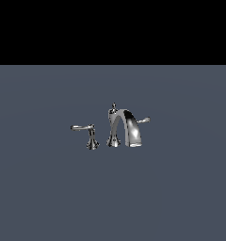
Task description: Turn on the faucet by rotating a designated handle.
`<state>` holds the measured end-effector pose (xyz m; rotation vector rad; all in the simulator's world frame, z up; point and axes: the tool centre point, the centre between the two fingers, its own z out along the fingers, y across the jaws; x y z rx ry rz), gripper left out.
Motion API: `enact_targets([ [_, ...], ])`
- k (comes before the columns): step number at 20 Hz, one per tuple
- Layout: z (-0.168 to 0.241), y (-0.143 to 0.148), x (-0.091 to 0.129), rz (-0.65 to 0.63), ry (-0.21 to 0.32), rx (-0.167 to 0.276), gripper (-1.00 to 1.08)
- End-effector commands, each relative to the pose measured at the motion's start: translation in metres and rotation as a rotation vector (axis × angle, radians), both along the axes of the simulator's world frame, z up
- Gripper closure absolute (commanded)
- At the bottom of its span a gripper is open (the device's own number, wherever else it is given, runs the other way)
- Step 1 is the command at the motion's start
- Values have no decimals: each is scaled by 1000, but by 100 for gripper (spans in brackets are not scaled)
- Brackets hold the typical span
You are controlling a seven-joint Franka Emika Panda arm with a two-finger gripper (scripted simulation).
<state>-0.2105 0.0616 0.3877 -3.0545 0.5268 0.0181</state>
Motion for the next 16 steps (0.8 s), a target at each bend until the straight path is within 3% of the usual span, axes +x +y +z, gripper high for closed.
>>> enact_targets([
  [1, -15, 9, 7, -55, 1, -1, 108],
  [16, -104, 53, 62, -365, 7, -8, 108],
])
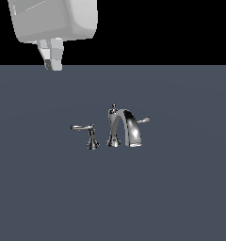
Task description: Turn on the faucet by rotating a designated handle.
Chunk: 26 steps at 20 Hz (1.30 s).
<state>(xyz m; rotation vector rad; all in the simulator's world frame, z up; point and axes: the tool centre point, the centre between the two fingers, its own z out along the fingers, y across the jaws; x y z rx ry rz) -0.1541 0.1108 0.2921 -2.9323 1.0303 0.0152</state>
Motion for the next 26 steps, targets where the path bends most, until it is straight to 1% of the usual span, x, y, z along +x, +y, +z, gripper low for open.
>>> enact_targets([
  [1, -14, 6, 10, -50, 0, 0, 108],
  [13, -75, 23, 55, -261, 5, -5, 108],
  [26, -135, 27, 102, -471, 9, -18, 108],
])
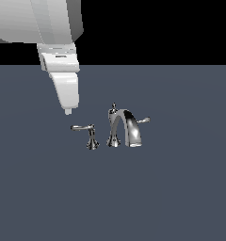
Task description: Turn on the faucet by rotating a designated handle.
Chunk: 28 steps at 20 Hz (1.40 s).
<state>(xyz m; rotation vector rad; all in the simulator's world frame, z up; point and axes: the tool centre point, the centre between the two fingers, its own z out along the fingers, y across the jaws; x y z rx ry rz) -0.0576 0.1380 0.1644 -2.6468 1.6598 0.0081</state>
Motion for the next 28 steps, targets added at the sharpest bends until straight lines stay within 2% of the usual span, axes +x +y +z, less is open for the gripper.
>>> enact_targets([
  [1, -13, 0, 10, -44, 1, -4, 108],
  [15, -66, -8, 53, -232, 6, -18, 108],
  [28, -69, -9, 57, -249, 7, -17, 108],
])
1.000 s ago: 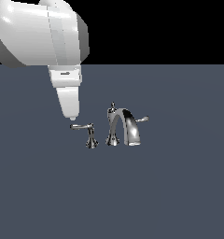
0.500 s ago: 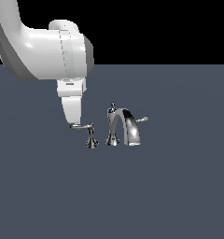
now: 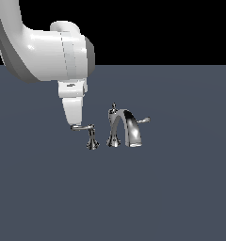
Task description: Turn on the faucet by rotating a designated handle.
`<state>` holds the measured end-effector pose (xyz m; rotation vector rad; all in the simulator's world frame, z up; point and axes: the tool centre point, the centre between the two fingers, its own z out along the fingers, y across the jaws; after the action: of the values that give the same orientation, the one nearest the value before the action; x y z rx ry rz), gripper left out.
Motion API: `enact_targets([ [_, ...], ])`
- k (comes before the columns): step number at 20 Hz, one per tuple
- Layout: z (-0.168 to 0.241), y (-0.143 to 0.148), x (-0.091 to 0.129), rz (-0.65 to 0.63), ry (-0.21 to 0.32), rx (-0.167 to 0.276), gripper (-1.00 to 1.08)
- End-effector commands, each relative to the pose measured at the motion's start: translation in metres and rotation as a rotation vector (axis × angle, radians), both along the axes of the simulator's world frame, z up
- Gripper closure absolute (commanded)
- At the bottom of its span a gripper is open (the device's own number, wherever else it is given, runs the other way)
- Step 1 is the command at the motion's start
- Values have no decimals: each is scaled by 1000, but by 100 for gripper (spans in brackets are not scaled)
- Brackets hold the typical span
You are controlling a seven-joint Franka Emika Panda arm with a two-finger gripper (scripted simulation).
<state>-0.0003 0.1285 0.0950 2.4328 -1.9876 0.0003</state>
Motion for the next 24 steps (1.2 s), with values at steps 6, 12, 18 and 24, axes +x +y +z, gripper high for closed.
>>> enact_targets([
  [6, 0, 2, -10, 1, 0, 0, 108],
  [12, 0, 5, -31, 1, 0, 0, 108],
  [18, 0, 1, -36, -11, -9, 2, 108],
  [24, 0, -6, -55, -7, -6, 1, 108],
])
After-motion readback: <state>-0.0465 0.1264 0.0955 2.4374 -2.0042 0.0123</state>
